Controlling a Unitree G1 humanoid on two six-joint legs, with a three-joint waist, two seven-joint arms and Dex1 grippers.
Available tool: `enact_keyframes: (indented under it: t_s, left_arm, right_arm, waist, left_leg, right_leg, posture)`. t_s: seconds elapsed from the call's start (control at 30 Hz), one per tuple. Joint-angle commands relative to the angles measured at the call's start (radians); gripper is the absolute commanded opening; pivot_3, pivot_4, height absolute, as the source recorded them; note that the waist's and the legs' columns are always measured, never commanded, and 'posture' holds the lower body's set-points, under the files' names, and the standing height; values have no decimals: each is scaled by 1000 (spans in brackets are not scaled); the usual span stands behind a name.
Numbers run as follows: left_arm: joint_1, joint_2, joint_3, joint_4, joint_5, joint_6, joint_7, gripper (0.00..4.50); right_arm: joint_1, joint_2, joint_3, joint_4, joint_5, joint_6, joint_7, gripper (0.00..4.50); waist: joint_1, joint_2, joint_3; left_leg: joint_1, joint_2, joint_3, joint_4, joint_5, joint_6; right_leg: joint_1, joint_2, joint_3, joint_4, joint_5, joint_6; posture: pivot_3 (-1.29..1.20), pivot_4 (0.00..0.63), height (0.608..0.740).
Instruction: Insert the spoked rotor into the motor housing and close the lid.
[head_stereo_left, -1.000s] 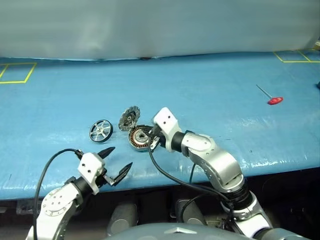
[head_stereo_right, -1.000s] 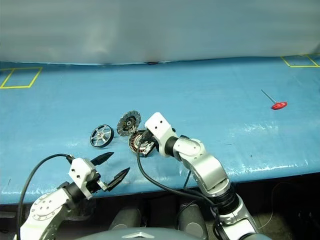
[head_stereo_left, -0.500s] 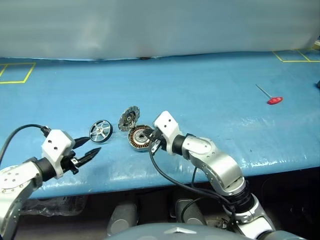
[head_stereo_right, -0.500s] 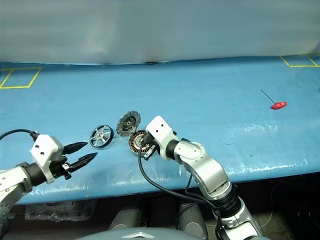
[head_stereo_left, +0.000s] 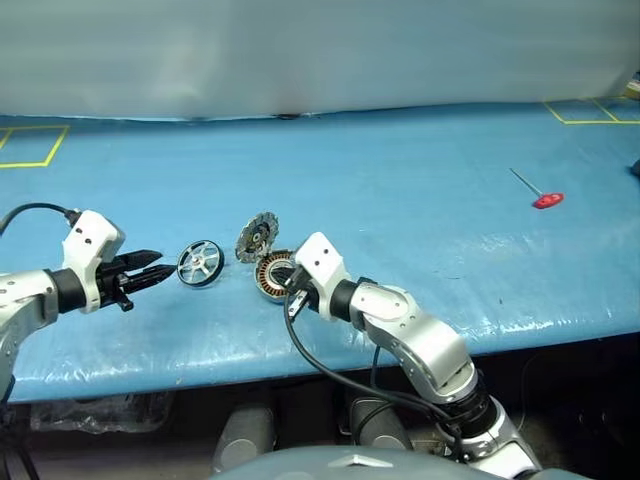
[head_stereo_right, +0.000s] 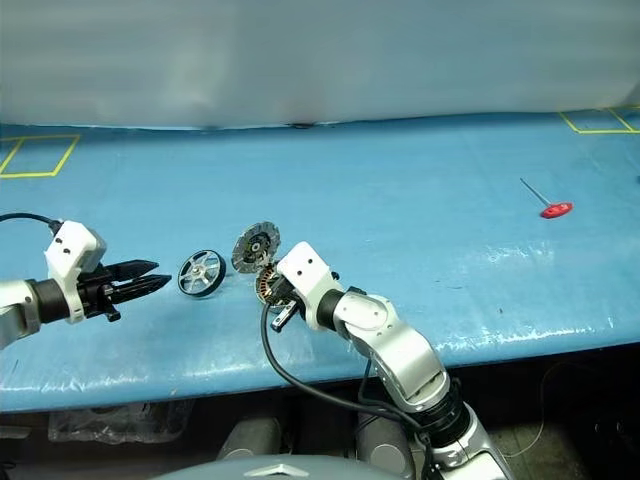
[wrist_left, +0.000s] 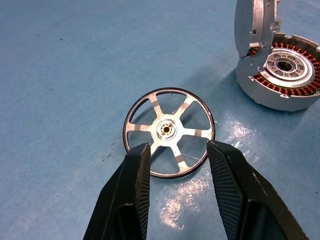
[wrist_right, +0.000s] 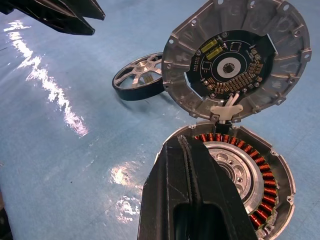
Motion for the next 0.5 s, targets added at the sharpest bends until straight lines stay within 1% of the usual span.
enact_keyframes:
  t_s: [0.03,0.17,0.2,0.3,0.4,0.5]
  left_arm:
    - [-78,39,-43,33,-2,52,-39,2515]
    - [-150,37,-98,80,39,62,-27,3880]
    - [-169,34,-110,95,45,66,-26,4145]
    - [-221,22,-142,138,47,93,-30,4145]
    - [-264,15,-181,173,54,142,-22,4145]
    - [-298,-6,-193,185,46,226,6,4145]
  right_arm:
    - [-1,19,9,-7,-2,-36,-13,0]
    - [5,25,15,-1,-1,-46,-20,0]
    - [6,26,16,1,-2,-48,-21,0]
    - [6,31,14,8,-2,-54,-23,0]
    - [5,33,12,15,-4,-59,-25,0]
    - [7,36,13,20,-6,-64,-30,0]
  waist:
    - [1,0,0]
    - [0,-1,0]
    - [0,-1,0]
    - [0,-1,0]
    - [-1,-1,0]
    - [-1,-2,0]
  left_leg:
    - [0,0,0,0,0,0]
    - [0,0,0,0,0,0]
    - [0,0,0,0,0,0]
    - [0,0,0,0,0,-1]
    - [0,0,0,0,0,-1]
    - [0,0,0,0,0,0]
  right_leg:
    - [0,0,0,0,0,0]
    - [0,0,0,0,0,0]
    - [0,0,0,0,0,0]
    - [0,0,0,0,1,1]
    - [0,0,1,0,3,5]
    - [0,1,1,0,3,5]
  posture:
    - [0,150,740]
    - [0,150,740]
    - [0,150,740]
    - [0,150,740]
    - [0,150,740]
    - [0,150,740]
